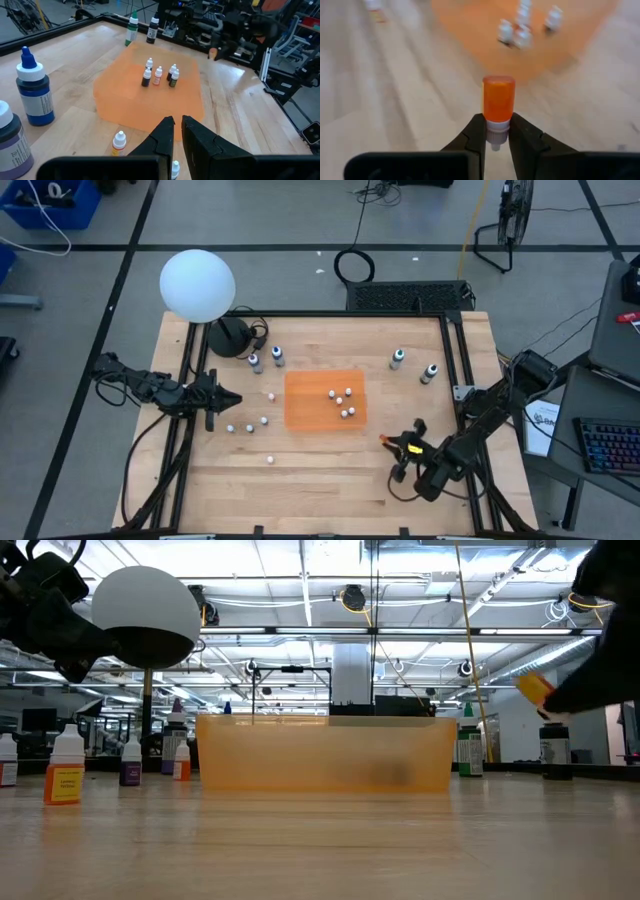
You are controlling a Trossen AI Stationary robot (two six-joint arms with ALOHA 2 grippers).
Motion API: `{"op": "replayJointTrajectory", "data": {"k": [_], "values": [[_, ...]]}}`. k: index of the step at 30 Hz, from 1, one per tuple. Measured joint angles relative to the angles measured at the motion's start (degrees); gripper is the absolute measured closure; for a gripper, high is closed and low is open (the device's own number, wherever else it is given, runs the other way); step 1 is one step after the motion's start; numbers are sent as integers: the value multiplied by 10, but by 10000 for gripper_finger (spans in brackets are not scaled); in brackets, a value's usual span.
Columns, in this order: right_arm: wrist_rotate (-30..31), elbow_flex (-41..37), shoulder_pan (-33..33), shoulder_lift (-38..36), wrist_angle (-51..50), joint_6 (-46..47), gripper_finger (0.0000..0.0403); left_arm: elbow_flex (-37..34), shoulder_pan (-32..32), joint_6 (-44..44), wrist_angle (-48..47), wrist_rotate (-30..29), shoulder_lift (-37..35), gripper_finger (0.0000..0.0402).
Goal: Pick & Place food coloring
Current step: Put the small orange food coloring bottle into the orange bin
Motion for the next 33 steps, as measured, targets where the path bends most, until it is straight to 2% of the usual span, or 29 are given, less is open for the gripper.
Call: {"op": "replayJointTrajectory", "data": {"k": [9, 14, 18, 25, 28, 33], "values": [[6, 0, -62, -1, 236, -372, 354, 0, 0, 3, -1, 8, 0, 360], [-61, 1, -102, -1, 325, -505, 354, 0, 0, 78, -18, 167, 2, 360], [-111, 1, -125, -1, 351, -565, 354, 0, 0, 74, -17, 225, 4, 360], [-164, 1, -162, -1, 402, -645, 357, 0, 0, 80, -16, 223, 4, 360], [-198, 1, -176, -1, 422, -662, 357, 0, 0, 165, -6, 194, 4, 360], [-240, 1, -199, -1, 439, -679, 357, 0, 0, 332, 61, 126, 4, 360]]}}
